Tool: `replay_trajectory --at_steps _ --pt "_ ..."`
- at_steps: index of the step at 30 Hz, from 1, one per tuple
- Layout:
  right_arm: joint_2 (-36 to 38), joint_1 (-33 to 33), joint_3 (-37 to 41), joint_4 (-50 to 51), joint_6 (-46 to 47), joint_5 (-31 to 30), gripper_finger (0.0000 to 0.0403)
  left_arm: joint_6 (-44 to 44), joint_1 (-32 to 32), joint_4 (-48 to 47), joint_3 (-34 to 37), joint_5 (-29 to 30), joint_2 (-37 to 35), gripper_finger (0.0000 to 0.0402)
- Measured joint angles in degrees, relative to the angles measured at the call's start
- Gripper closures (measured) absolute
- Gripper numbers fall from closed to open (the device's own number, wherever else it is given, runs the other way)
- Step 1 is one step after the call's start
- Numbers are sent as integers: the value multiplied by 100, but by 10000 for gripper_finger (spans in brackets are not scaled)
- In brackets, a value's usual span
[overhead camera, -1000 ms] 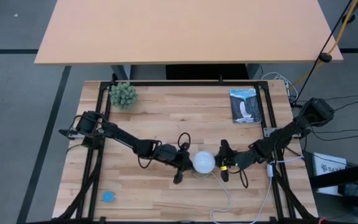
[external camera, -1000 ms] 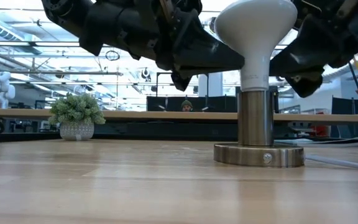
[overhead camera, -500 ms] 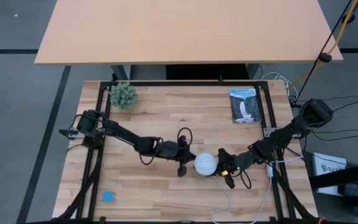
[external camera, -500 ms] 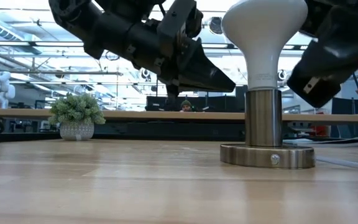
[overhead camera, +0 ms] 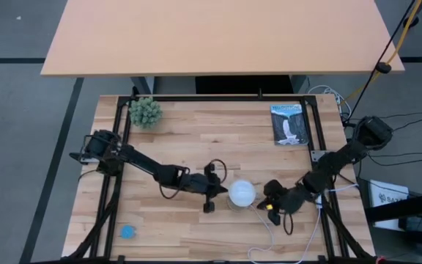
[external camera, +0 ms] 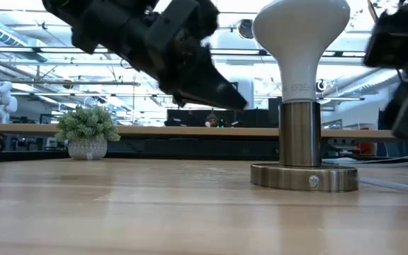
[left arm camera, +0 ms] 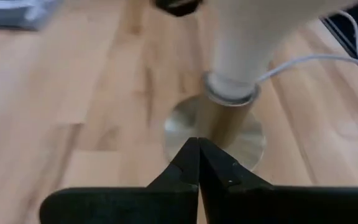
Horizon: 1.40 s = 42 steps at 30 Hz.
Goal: Screw lightbulb
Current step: Move the lamp to the center of the table
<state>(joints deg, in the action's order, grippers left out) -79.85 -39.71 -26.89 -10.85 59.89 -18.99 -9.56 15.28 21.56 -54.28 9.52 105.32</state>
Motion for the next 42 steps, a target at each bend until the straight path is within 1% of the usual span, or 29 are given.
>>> replay_trajectory --at_steps 2,4,7,9,11,14,18,21,23,25,28,32,34,36,38,42 --pt "0 -350 -195 395 300 -444 403 -11 -59 156 313 52 -246 402" --pt "2 -710 -454 886 564 -935 403 -107 -115 412 822 65 -573 402" --pt "-184 -1153 -960 1650 881 -1626 403 -402 -166 1228 1716 63 -1122 402" --pt "-507 -1302 -1332 1931 950 -1877 403 -575 -166 1777 2260 63 -1455 402" --pt "-991 -1337 -1613 2011 947 -1980 403 -703 -141 2189 2769 65 -1735 402" --pt "-1843 -1241 -1967 1942 861 -2149 403 -798 -66 2773 3243 66 -2038 402" --pt "-2686 -989 -2323 1893 1117 -2597 403 -737 19 2983 3489 263 -2272 402" --pt "-2986 -717 -2491 1872 1034 -2437 403 -557 18 2994 3549 337 -2367 402" --pt "-3041 -521 -2550 1849 939 -2251 403 -447 -9 3010 3547 345 -2369 402" --pt "-3053 -323 -2563 1806 727 -2248 403 -358 -52 3126 3546 345 -2371 402" --pt "-3075 100 -2560 1777 92 -2405 403 -341 -95 3177 3543 350 -2371 402" --pt "-3082 884 -2536 1759 -991 -2553 403 -340 -100 3241 3543 352 -2371 402" --pt "-3084 1294 -2507 1589 -1550 -2559 403 -339 -100 3243 3543 352 -2371 402" --pt "-3091 1649 -2492 1327 -2016 -2448 403 -339 -95 3248 3543 352 -2371 402" --pt "-3091 1870 -2490 976 -2397 -2169 403 -341 -79 3211 3543 349 -2371 402" --pt "-3069 1905 -2486 536 -2814 -1816 403 -339 -26 3152 3543 345 -2371 402"
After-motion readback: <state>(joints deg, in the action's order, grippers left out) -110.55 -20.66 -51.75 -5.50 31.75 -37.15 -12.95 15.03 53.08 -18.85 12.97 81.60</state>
